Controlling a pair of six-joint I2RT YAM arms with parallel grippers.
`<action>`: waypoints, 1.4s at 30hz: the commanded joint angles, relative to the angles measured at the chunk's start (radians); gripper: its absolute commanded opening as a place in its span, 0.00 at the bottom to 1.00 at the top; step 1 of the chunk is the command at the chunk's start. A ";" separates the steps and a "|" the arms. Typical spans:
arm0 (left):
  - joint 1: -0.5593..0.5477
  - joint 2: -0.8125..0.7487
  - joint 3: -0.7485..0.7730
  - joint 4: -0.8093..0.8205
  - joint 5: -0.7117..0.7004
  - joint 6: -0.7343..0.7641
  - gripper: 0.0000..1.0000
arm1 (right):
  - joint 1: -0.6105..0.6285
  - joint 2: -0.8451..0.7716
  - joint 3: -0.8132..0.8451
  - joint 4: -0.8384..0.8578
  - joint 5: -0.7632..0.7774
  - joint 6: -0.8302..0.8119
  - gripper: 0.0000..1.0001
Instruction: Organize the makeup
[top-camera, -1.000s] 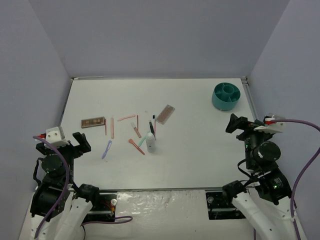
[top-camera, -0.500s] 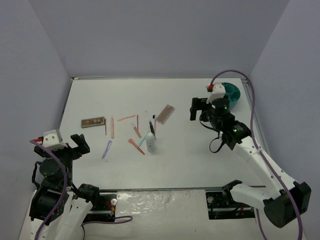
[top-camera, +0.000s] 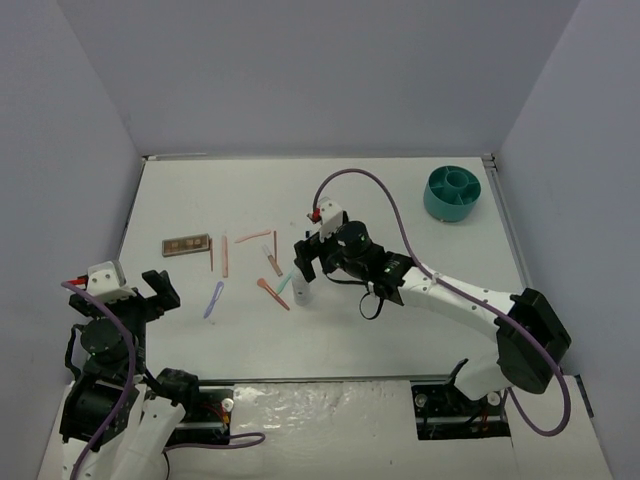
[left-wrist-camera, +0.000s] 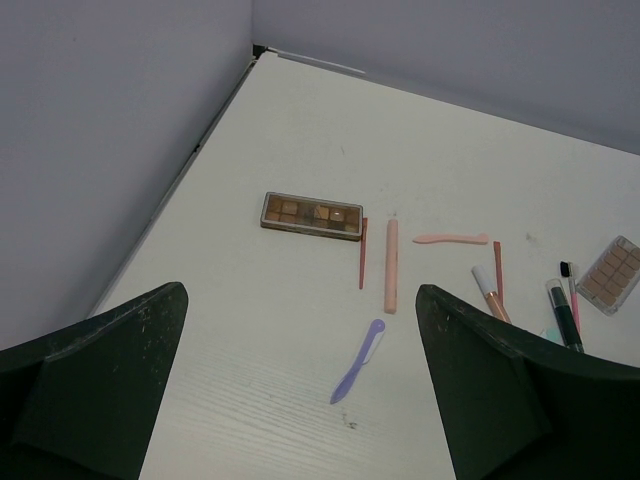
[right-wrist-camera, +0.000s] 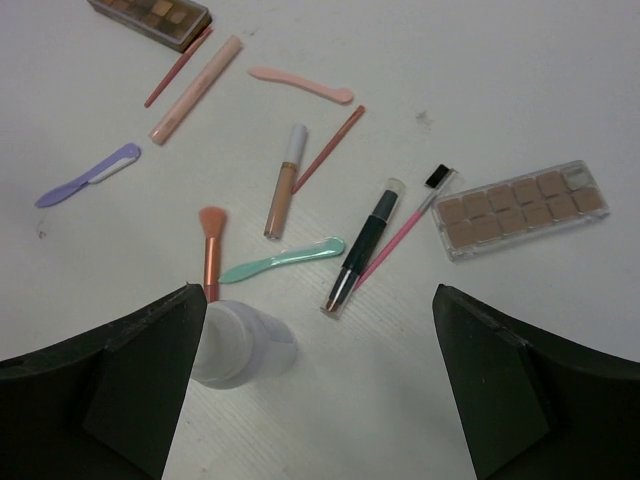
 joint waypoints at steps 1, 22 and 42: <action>0.007 0.007 0.015 0.037 -0.012 -0.015 0.97 | 0.034 0.021 -0.010 0.156 -0.075 -0.021 0.92; 0.007 0.012 0.012 0.037 -0.012 -0.015 0.97 | 0.063 0.114 -0.085 0.222 -0.125 -0.023 0.75; 0.005 0.016 0.012 0.043 -0.006 -0.015 0.97 | 0.039 -0.083 0.078 0.003 0.041 -0.121 0.00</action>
